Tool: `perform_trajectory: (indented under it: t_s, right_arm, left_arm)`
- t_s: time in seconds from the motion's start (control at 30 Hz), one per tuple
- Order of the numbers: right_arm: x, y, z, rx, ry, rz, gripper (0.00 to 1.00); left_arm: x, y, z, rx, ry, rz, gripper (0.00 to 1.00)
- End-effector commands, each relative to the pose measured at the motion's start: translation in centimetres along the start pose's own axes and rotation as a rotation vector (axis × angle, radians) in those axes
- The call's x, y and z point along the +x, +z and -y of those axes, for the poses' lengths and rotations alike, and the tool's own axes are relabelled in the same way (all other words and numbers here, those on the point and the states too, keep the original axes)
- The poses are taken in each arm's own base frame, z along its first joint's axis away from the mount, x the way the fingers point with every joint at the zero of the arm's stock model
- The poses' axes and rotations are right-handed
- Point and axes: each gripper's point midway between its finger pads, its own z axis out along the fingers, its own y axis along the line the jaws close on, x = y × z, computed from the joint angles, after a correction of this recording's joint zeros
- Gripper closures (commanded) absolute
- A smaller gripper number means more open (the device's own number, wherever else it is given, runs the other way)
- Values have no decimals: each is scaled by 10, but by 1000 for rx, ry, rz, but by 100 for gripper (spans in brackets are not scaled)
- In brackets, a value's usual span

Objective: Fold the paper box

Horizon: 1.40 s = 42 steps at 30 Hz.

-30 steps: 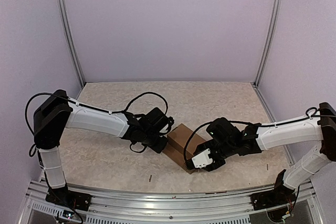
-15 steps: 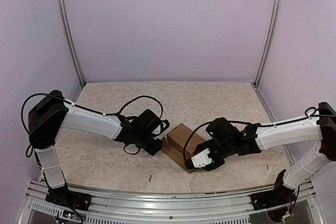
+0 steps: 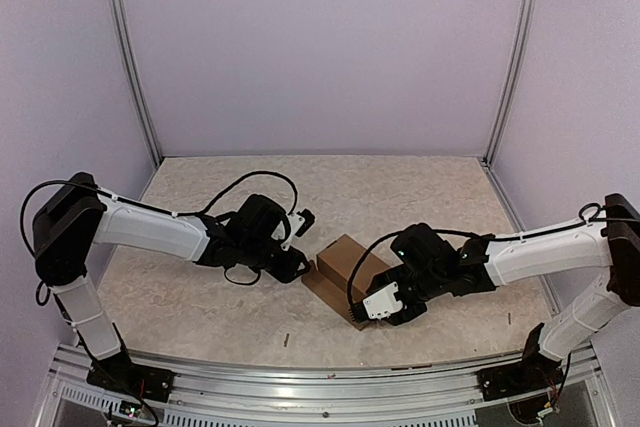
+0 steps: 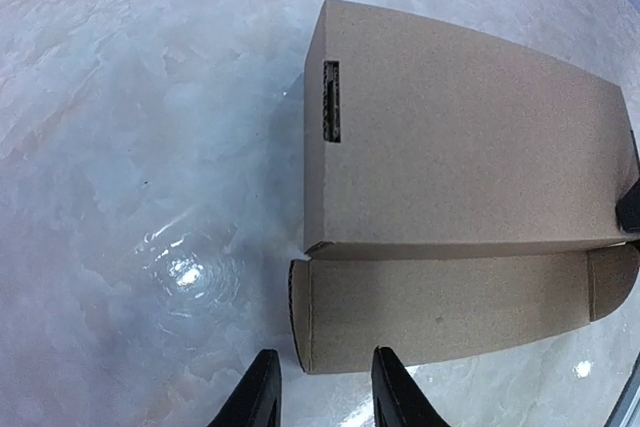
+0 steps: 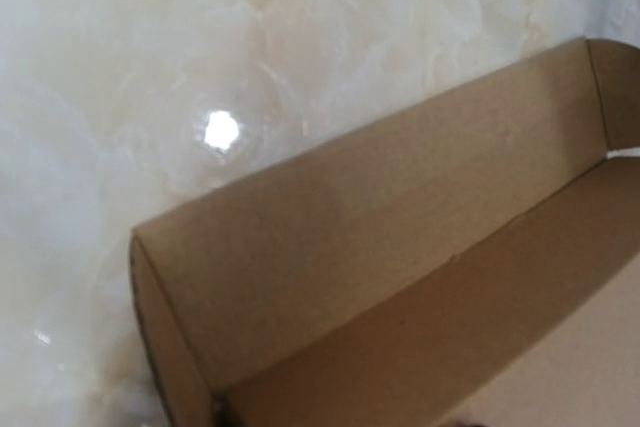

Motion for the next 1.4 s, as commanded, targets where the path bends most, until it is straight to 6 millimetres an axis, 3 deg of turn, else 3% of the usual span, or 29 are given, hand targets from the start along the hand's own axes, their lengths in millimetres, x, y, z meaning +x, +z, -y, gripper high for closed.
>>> perform_trajectory:
  t_s: [0.0,0.2,0.3,0.5,0.73,1.37]
  right_arm:
    - [24,9,-46,-164,22,-89,42]
    - [24,9,-46,-164,25,-89,42]
    - [24,9,-47,-167,25,-87,42]
    - [24,9,-47,-169,28,-86,42]
    - [23,9,-46,-165,38,-84,42]
    - [20,13,-46,-189,63,-85,57]
  left_arm:
    - [-5,6,1,36,11,23,71]
    - [-6,16,-5,15,-2,0,72]
    - [4,22,-8,13,-13,-42,73]
    - [8,24,-6,34,-12,-46,88]
    - [-3,24,-5,32,25,7,100]
    - [-3,26,3,2,97,-2,100]
